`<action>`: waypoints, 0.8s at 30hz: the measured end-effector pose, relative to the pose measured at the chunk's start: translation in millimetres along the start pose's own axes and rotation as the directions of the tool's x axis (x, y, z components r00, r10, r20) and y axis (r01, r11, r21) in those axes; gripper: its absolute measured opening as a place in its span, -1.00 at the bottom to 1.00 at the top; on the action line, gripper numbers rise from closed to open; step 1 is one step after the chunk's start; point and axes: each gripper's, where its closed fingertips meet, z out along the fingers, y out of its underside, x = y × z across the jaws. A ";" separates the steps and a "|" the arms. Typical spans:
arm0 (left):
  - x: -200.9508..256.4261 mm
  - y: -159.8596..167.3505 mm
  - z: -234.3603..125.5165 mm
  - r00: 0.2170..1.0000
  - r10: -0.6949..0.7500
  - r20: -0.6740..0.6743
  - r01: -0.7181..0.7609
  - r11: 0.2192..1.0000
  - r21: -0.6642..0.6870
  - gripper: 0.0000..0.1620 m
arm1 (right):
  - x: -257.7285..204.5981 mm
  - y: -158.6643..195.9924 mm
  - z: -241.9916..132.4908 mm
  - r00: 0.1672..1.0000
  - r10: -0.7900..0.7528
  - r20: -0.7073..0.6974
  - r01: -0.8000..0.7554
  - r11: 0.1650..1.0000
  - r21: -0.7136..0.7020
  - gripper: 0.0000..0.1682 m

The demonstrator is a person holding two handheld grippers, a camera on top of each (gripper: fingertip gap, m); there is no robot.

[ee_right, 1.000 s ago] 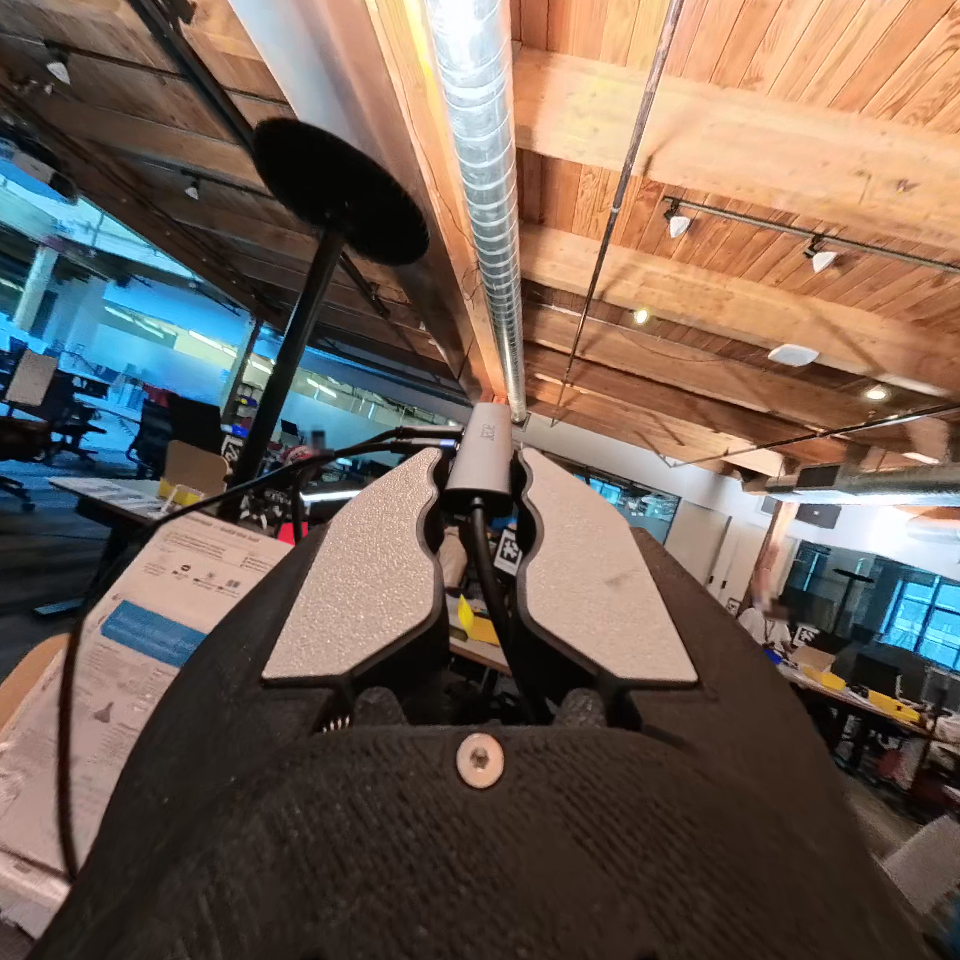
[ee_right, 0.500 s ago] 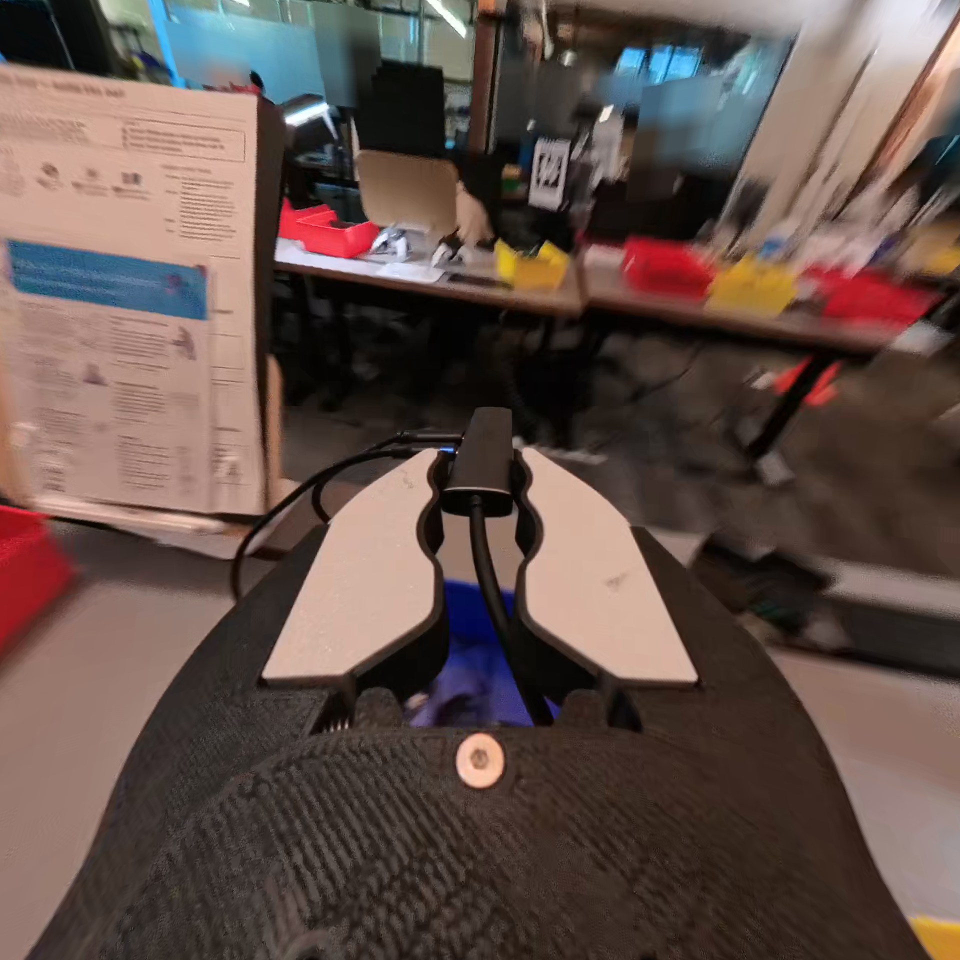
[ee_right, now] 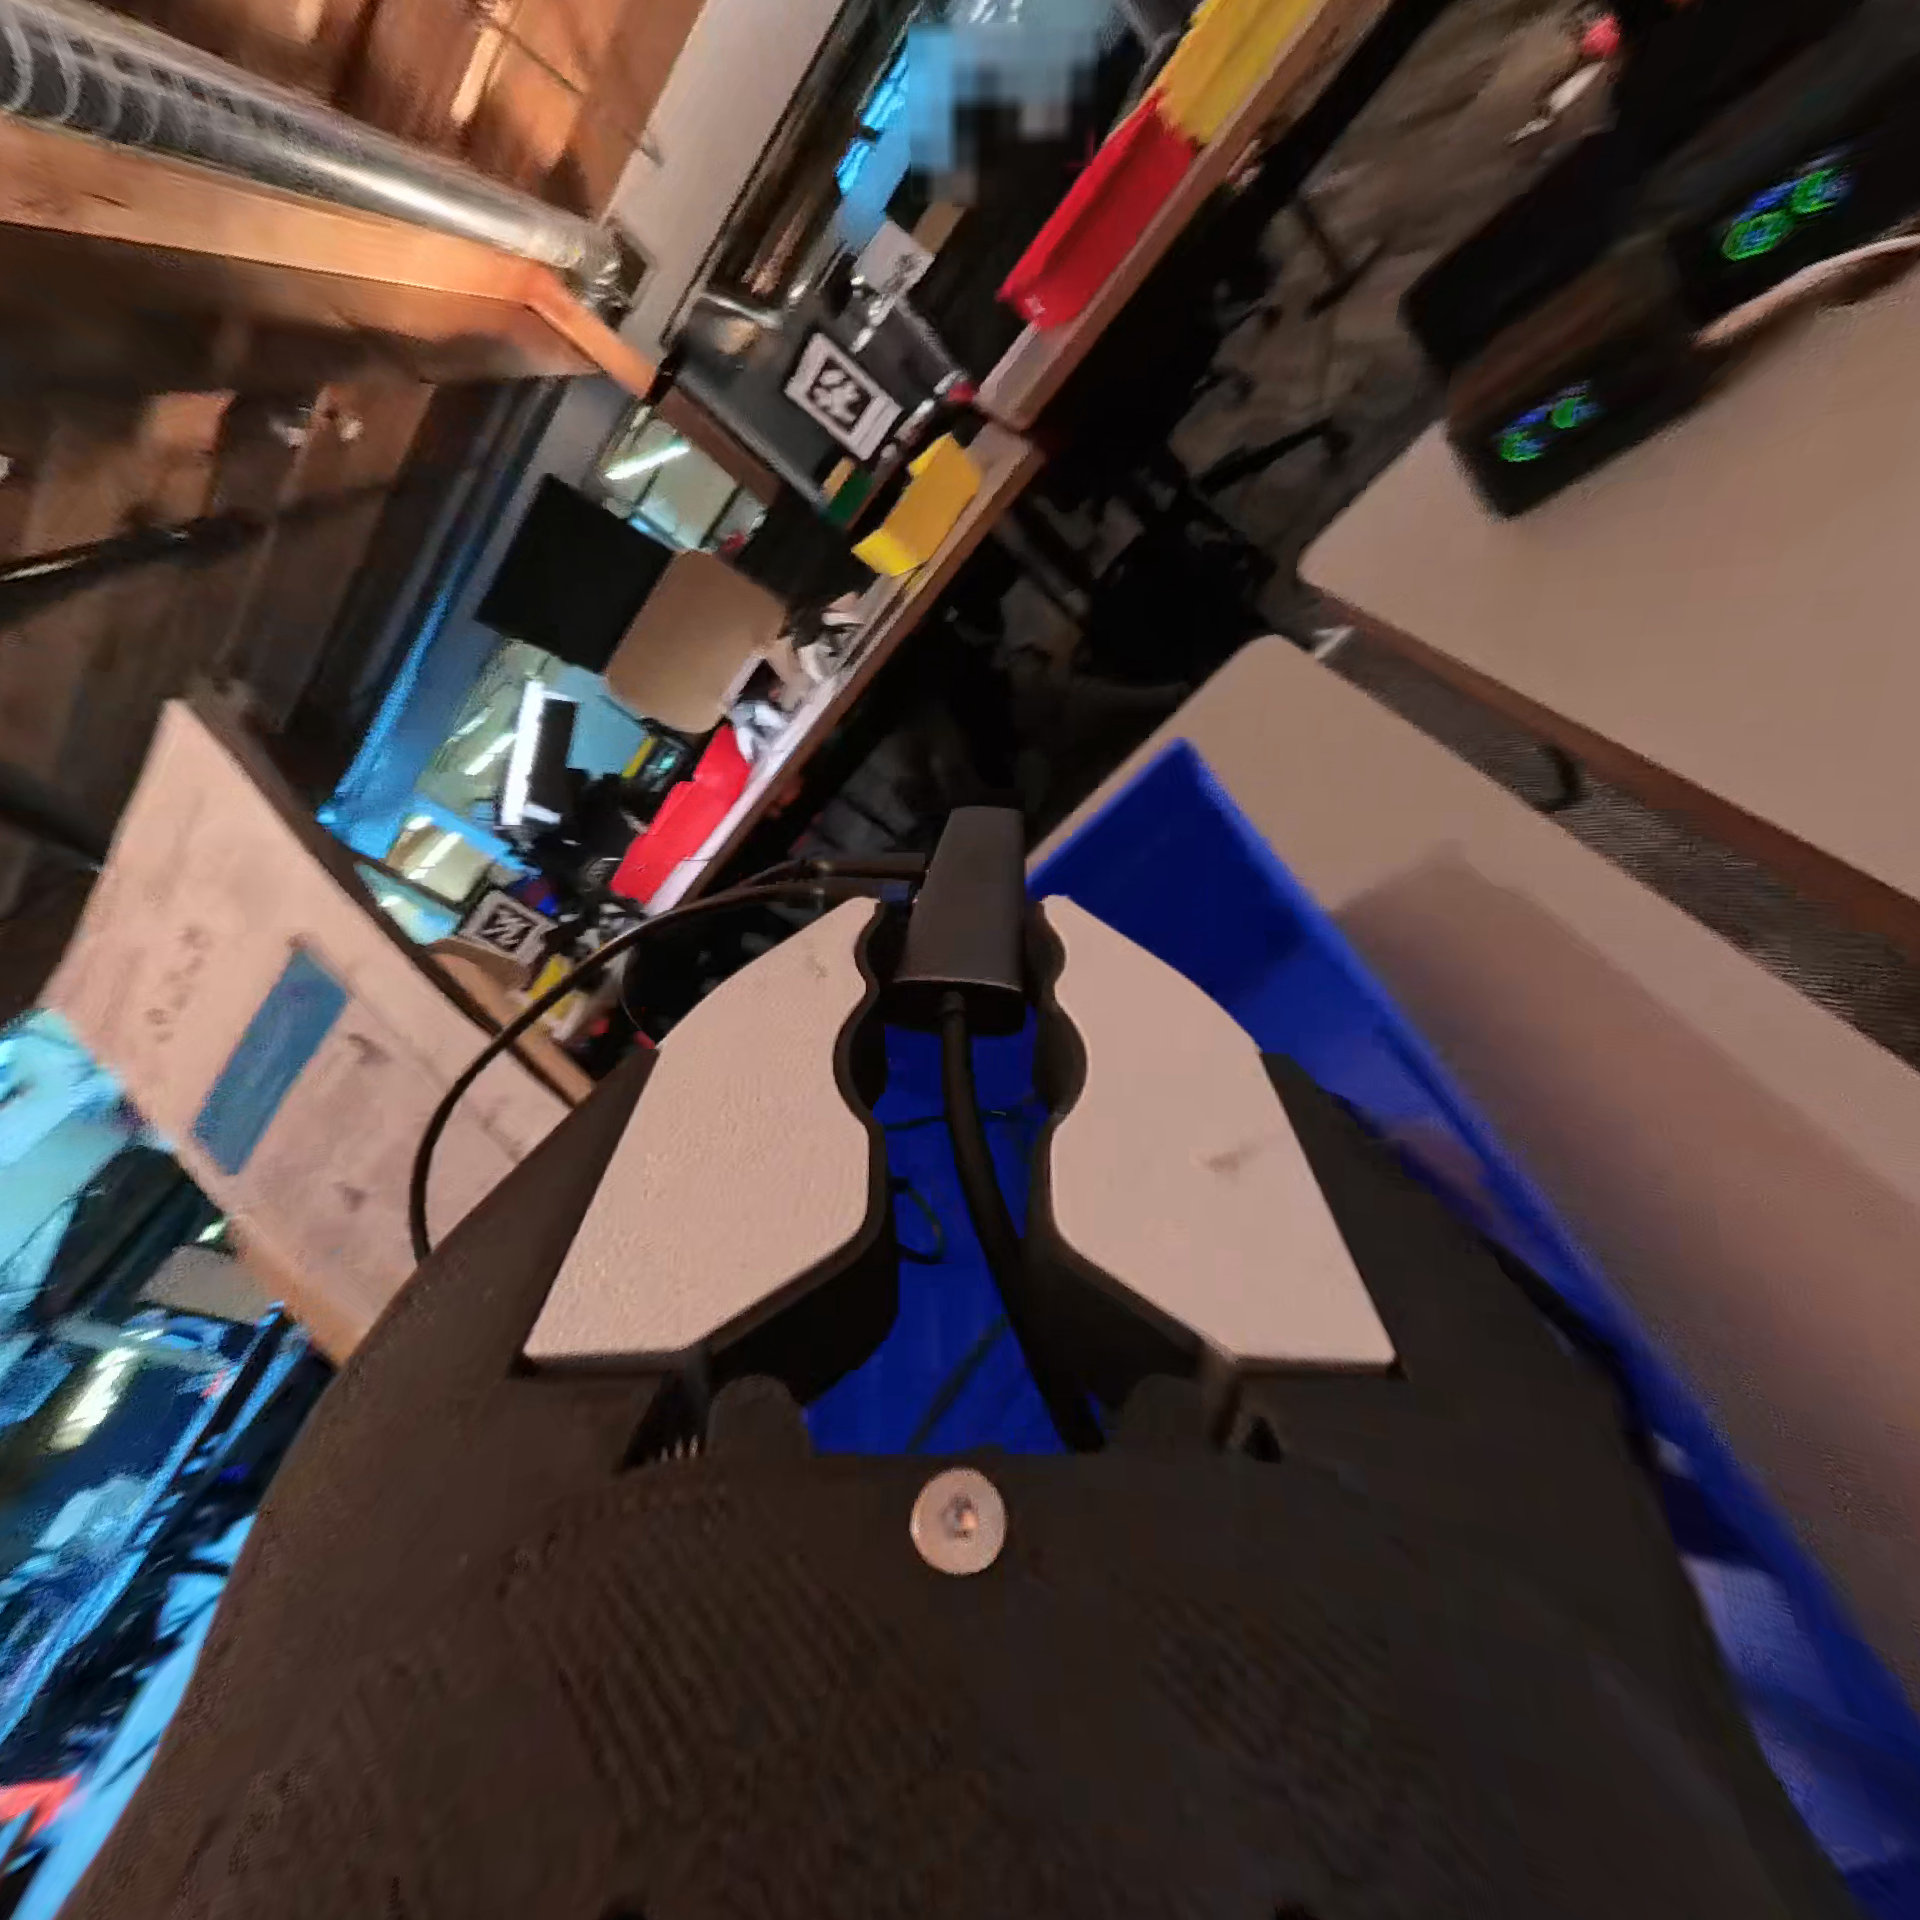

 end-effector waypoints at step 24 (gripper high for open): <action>92.1 17.2 76.8 0.976 -0.035 -0.214 -0.025 0.962 -0.270 -0.39 | 20.9 116.7 -168.6 0.591 -0.804 -0.061 0.786 0.591 -0.180 -0.02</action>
